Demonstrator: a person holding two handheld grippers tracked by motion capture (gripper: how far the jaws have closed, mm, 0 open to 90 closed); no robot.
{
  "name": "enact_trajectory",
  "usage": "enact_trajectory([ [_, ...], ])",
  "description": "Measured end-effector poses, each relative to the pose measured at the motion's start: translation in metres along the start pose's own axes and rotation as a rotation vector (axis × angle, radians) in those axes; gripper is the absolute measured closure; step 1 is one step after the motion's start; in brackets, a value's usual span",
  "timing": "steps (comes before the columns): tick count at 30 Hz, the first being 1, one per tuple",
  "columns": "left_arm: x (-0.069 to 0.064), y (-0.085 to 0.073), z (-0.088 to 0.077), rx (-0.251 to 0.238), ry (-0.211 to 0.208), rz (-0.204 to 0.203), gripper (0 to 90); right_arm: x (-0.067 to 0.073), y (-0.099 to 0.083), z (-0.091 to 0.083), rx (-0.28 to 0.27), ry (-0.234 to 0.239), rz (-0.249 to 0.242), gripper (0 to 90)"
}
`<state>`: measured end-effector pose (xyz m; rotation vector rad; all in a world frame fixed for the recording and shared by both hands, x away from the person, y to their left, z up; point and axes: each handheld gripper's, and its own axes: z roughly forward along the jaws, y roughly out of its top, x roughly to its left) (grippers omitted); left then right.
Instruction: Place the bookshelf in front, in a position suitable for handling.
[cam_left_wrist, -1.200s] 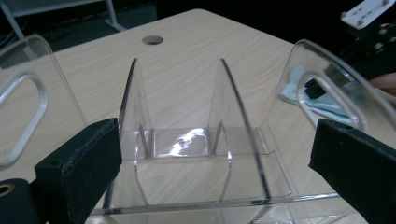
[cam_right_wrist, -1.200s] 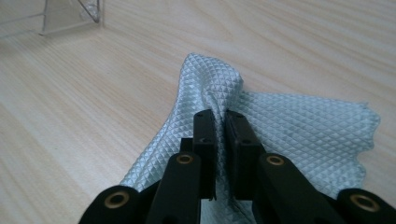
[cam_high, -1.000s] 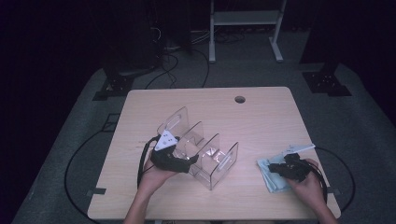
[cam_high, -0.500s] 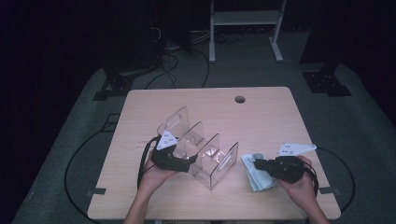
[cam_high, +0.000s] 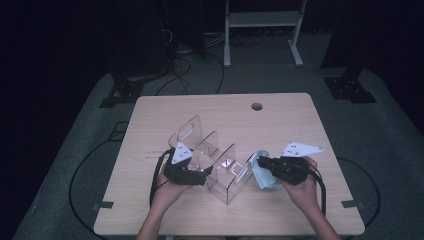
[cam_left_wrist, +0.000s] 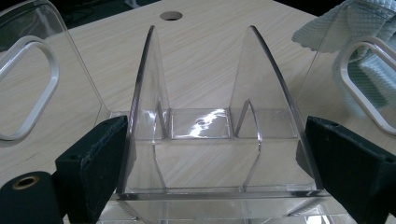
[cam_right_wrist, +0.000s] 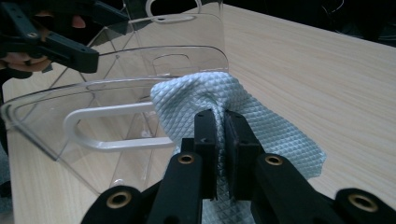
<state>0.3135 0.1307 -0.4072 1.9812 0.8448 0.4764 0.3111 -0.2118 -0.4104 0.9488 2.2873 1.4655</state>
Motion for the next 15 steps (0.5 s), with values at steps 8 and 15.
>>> enact_trajectory([
  [8,-0.005,-0.001,-0.004,0.005,-0.004,-0.017,8.1,-0.009,-0.022,0.020,0.065,-0.018,0.035,84.0],
  [15,-0.004,-0.002,-0.004,0.001,-0.007,-0.023,8.0,0.001,-0.001,0.006,0.001,-0.032,-0.001,84.1],
])
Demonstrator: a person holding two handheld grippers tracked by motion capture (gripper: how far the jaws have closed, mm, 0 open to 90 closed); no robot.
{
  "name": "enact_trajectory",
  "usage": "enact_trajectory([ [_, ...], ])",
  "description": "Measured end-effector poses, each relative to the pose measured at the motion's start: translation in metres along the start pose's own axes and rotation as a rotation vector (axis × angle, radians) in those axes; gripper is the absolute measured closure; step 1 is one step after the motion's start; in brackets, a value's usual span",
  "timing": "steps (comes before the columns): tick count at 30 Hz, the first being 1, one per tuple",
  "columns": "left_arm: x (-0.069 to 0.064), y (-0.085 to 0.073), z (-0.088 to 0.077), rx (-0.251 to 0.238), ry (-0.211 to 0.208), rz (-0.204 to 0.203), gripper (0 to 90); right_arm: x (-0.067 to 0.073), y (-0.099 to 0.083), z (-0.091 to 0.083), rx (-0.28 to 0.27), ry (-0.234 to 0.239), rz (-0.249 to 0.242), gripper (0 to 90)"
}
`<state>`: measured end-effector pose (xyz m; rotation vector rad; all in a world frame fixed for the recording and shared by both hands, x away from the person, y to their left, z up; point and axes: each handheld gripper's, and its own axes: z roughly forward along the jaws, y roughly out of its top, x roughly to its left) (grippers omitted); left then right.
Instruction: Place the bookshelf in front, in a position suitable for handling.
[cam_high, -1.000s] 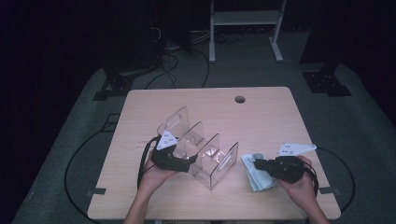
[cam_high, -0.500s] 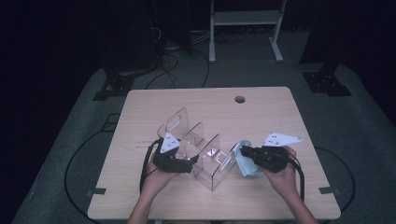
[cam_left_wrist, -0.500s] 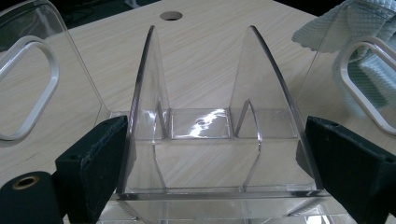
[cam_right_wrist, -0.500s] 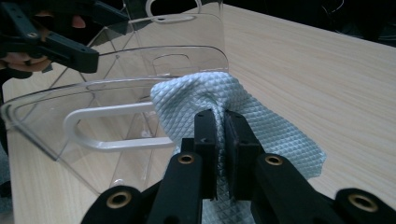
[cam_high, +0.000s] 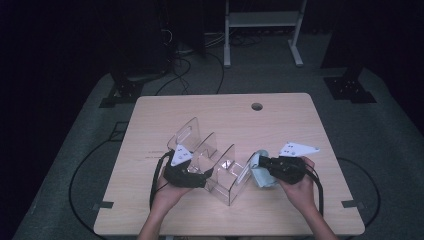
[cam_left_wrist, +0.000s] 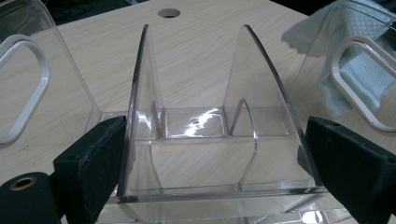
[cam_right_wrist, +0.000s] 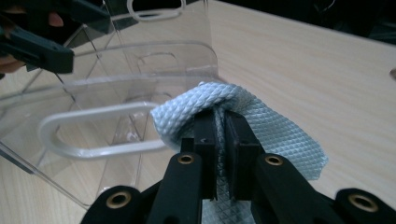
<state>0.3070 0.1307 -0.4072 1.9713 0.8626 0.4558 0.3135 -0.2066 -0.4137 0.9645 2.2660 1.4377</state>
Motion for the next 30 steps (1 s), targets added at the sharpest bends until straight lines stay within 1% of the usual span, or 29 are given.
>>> enact_trajectory([
  [1,0.000,0.000,0.000,-0.002,0.002,-0.002,8.0,0.001,0.001,0.000,0.002,-0.007,-0.010,84.0],
  [2,0.000,0.000,0.000,-0.002,0.004,-0.003,8.0,0.002,-0.001,0.001,0.002,-0.012,-0.009,84.0],
  [3,0.000,0.000,0.000,-0.006,0.004,-0.004,8.0,0.000,-0.004,0.003,0.000,0.001,0.005,84.0],
  [4,0.000,-0.001,0.000,-0.005,0.004,-0.004,8.0,-0.003,-0.009,0.007,0.013,0.012,0.023,84.0],
  [5,0.000,-0.001,-0.001,-0.005,0.004,-0.004,8.0,-0.004,-0.012,0.009,0.028,0.011,0.023,84.0],
  [7,0.000,-0.001,-0.001,-0.005,0.001,-0.003,8.0,-0.007,-0.024,0.018,0.081,0.006,0.031,83.9],
  [8,0.000,-0.001,-0.001,-0.005,0.001,-0.003,8.0,-0.009,-0.031,0.023,0.104,0.011,0.043,83.9],
  [10,0.000,-0.001,-0.001,-0.007,0.001,-0.004,7.9,-0.012,-0.033,0.025,0.116,0.019,0.059,83.9],
  [11,0.000,-0.001,-0.001,-0.007,0.001,-0.004,8.0,-0.012,-0.033,0.025,0.116,0.019,0.059,83.9],
  [12,0.000,-0.002,-0.002,-0.007,0.001,-0.004,8.0,-0.010,-0.027,0.020,0.094,0.010,0.049,83.9],
  [15,0.000,-0.002,-0.001,-0.010,-0.003,-0.004,7.9,-0.006,-0.016,0.012,0.044,-0.002,0.018,83.7],
  [16,0.000,-0.002,-0.001,-0.012,-0.003,-0.005,7.8,-0.005,-0.015,0.010,0.039,0.000,0.016,83.7],
  [18,0.000,-0.002,-0.002,-0.010,0.000,-0.004,7.9,-0.006,-0.019,0.013,0.037,0.009,0.025,83.6],
  [19,0.000,-0.002,-0.002,-0.010,0.000,-0.005,7.9,-0.008,-0.023,0.016,0.051,0.012,0.036,83.6],
  [21,0.000,-0.002,-0.002,-0.010,0.001,-0.005,7.9,-0.011,-0.036,0.025,0.100,0.009,0.043,83.5],
  [24,-0.001,-0.002,-0.003,-0.008,0.004,-0.005,7.9,-0.016,-0.053,0.041,0.195,0.009,0.042,83.3],
  [25,-0.001,-0.003,-0.003,-0.007,0.004,-0.006,7.8,-0.017,-0.055,0.043,0.200,0.016,0.054,83.2],
  [26,0.000,-0.003,-0.003,-0.008,0.003,-0.007,7.8,-0.018,-0.054,0.043,0.196,0.018,0.063,83.3],
  [27,-0.001,-0.003,-0.003,-0.010,0.003,-0.008,7.8,-0.017,-0.051,0.041,0.190,0.012,0.052,83.3],
  [28,-0.001,-0.003,-0.003,-0.010,0.003,-0.007,7.8,-0.016,-0.047,0.038,0.171,0.009,0.046,83.3],
  [30,-0.001,-0.003,-0.002,-0.011,0.003,-0.008,7.7,-0.014,-0.039,0.029,0.119,0.021,0.052,83.3],
])
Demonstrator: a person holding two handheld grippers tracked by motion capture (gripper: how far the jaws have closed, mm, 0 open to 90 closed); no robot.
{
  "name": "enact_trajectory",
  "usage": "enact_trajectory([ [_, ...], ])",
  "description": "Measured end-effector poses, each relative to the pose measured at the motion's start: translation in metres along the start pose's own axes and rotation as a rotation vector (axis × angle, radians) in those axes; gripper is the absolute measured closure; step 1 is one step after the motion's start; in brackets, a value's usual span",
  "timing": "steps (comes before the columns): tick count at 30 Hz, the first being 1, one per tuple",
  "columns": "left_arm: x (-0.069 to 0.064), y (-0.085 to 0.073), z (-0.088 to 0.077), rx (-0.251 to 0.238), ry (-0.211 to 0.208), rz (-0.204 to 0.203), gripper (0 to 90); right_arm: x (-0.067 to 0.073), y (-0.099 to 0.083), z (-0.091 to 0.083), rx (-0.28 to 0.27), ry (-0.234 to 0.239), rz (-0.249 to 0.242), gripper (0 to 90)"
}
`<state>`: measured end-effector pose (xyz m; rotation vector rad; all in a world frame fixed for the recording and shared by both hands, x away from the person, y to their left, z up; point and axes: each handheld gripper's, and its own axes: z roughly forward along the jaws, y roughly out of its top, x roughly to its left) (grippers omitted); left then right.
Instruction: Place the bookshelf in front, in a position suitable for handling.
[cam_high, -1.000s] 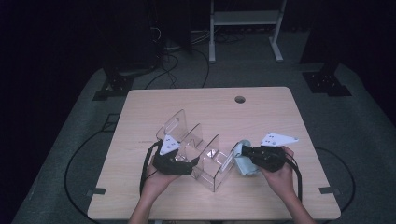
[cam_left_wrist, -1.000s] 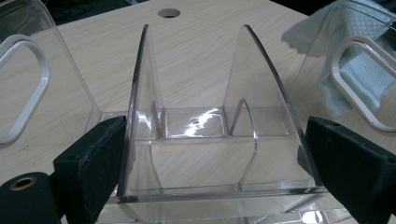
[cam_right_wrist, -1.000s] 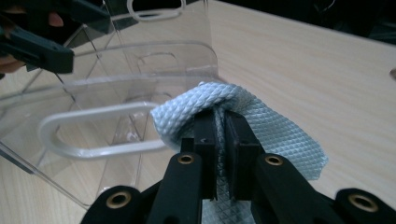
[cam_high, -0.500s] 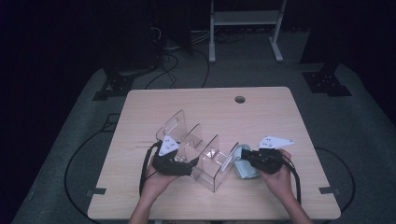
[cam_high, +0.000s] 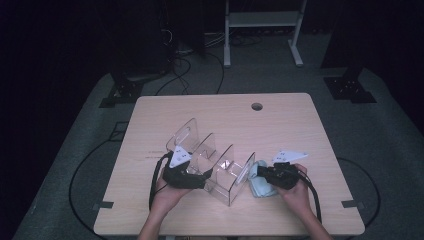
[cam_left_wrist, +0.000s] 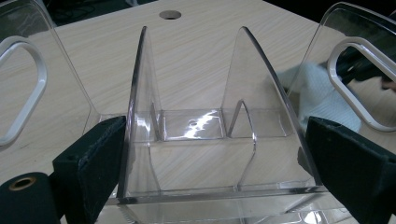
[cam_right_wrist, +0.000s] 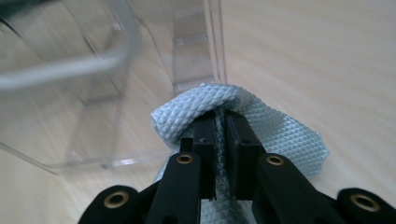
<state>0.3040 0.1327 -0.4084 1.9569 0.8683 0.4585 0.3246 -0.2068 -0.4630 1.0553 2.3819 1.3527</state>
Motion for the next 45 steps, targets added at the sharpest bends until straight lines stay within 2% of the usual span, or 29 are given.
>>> enact_trajectory([
  [3,0.000,0.000,0.000,-0.003,0.001,0.000,7.7,0.002,0.003,-0.005,-0.028,0.011,-0.003,83.3],
  [6,-0.001,0.000,0.000,-0.002,0.003,0.000,7.8,0.000,-0.007,0.006,0.026,0.008,0.004,83.3],
  [7,-0.001,0.000,0.000,0.000,0.004,-0.001,7.8,-0.001,-0.012,0.011,0.049,0.015,0.021,83.3],
  [10,-0.001,0.000,-0.001,0.006,0.005,-0.003,7.7,-0.002,-0.012,0.014,0.060,0.019,0.038,83.2],
  [12,0.000,0.000,-0.001,0.007,0.002,-0.002,7.6,0.002,-0.005,0.007,0.031,0.006,0.014,83.3],
  [14,0.000,0.000,0.000,0.007,0.001,-0.003,7.6,0.005,0.002,-0.002,-0.019,0.017,0.012,83.3],
  [16,0.000,0.000,0.000,0.004,0.001,-0.003,7.6,0.007,0.006,-0.008,-0.044,0.028,0.006,83.2],
  [18,-0.001,0.000,0.000,-0.001,0.004,-0.003,7.6,0.007,0.005,-0.007,-0.043,0.030,0.006,83.2],
  [23,-0.001,-0.001,-0.001,-0.001,0.008,-0.004,7.6,0.003,-0.010,0.011,0.045,0.036,0.023,83.0],
  [24,-0.001,-0.001,-0.001,0.002,0.007,-0.004,7.6,0.004,-0.008,0.010,0.045,0.032,0.024,82.9],
  [26,-0.001,-0.001,-0.001,0.002,0.005,-0.004,7.6,0.009,-0.001,0.003,0.025,0.012,-0.012,83.0],
  [28,-0.001,-0.001,-0.001,0.001,0.004,-0.004,7.5,0.014,0.007,-0.005,-0.016,0.014,-0.031,83.0],
  [30,-0.001,-0.001,0.000,0.000,0.004,-0.005,7.5,0.015,0.010,-0.009,-0.035,0.020,-0.033,82.9],
  [32,-0.001,0.000,0.000,0.002,0.005,-0.005,7.5,0.014,0.005,-0.006,-0.038,0.035,-0.012,82.7],
  [36,-0.001,0.000,0.000,0.006,0.006,-0.004,7.5,0.010,-0.005,0.005,0.018,0.044,0.006,82.7],
  [38,-0.001,0.000,0.000,0.007,0.004,-0.005,7.4,0.010,-0.003,0.003,0.012,0.036,0.000,82.7],
  [42,-0.001,0.000,0.000,0.005,0.004,-0.006,7.4,0.013,0.008,-0.010,-0.053,0.035,0.001,82.7],
  [45,-0.001,0.000,0.000,0.005,0.003,-0.006,7.4,0.012,0.004,-0.005,-0.029,0.030,-0.001,82.7],
])
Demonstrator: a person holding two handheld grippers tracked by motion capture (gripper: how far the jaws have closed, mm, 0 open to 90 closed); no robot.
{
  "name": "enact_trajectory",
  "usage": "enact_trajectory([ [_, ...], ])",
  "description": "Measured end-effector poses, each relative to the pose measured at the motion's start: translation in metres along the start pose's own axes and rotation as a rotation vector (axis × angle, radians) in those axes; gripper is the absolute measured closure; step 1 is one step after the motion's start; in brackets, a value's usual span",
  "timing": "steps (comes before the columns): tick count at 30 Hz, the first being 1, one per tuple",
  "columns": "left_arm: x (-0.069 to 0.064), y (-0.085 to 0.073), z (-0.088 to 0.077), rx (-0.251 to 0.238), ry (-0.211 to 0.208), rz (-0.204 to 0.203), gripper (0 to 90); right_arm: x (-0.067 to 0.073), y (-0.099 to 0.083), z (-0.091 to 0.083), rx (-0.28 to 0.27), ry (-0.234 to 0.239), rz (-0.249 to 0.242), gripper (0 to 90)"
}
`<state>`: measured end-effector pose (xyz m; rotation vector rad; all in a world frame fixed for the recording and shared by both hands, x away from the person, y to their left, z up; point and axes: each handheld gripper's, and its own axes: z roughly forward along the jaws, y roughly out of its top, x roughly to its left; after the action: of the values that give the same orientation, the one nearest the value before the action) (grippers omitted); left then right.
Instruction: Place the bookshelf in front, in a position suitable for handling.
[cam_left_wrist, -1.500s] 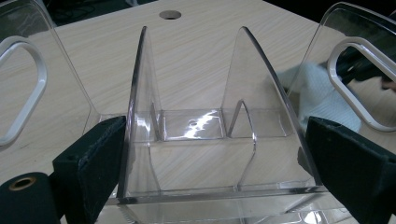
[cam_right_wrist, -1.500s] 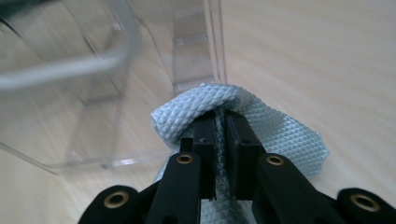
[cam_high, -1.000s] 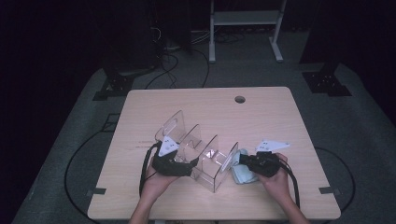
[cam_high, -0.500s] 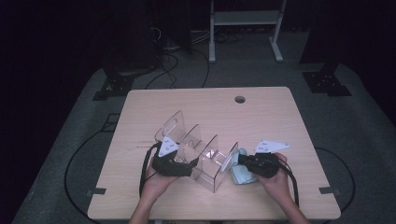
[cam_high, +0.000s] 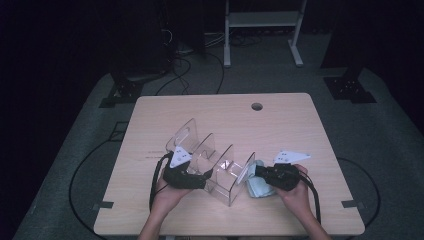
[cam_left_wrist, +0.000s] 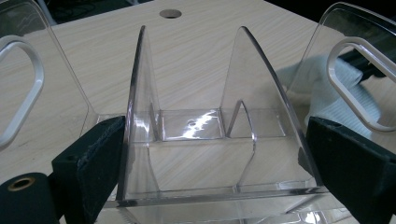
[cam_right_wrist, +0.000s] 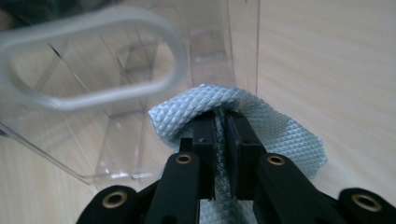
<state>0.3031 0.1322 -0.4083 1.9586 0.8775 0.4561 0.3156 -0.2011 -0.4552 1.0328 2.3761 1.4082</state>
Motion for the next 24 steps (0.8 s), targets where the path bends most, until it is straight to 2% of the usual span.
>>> enact_trajectory([
  [2,0.000,0.000,0.000,0.001,0.001,-0.001,7.5,-0.003,-0.007,0.009,0.039,-0.003,0.006,82.6],
  [4,0.000,0.000,0.000,0.001,-0.001,-0.001,7.4,-0.005,-0.010,0.011,0.050,0.002,0.025,82.6],
  [6,0.000,0.000,0.000,-0.002,-0.001,-0.002,7.3,-0.003,-0.007,0.008,0.040,-0.011,0.011,82.6],
  [9,0.000,0.000,0.000,-0.001,-0.002,-0.002,7.3,0.002,0.002,0.000,0.001,-0.005,-0.003,82.6],
  [12,0.000,0.000,0.000,-0.002,-0.003,-0.005,7.3,0.002,0.001,0.000,-0.001,0.000,-0.003,82.6],
  [16,0.000,0.000,0.000,0.003,-0.003,-0.004,7.3,0.000,-0.010,0.013,0.064,-0.003,0.010,82.6],
  [18,0.000,0.000,-0.001,0.003,-0.003,-0.005,7.3,0.001,-0.007,0.010,0.058,-0.009,0.002,82.7],
  [21,0.000,-0.001,0.000,-0.002,-0.002,-0.005,7.3,0.008,0.002,-0.002,-0.005,0.007,-0.010,82.7],
  [24,0.000,0.000,0.000,0.002,0.000,-0.008,7.3,0.014,0.000,0.002,0.012,-0.004,-0.046,82.6],
])
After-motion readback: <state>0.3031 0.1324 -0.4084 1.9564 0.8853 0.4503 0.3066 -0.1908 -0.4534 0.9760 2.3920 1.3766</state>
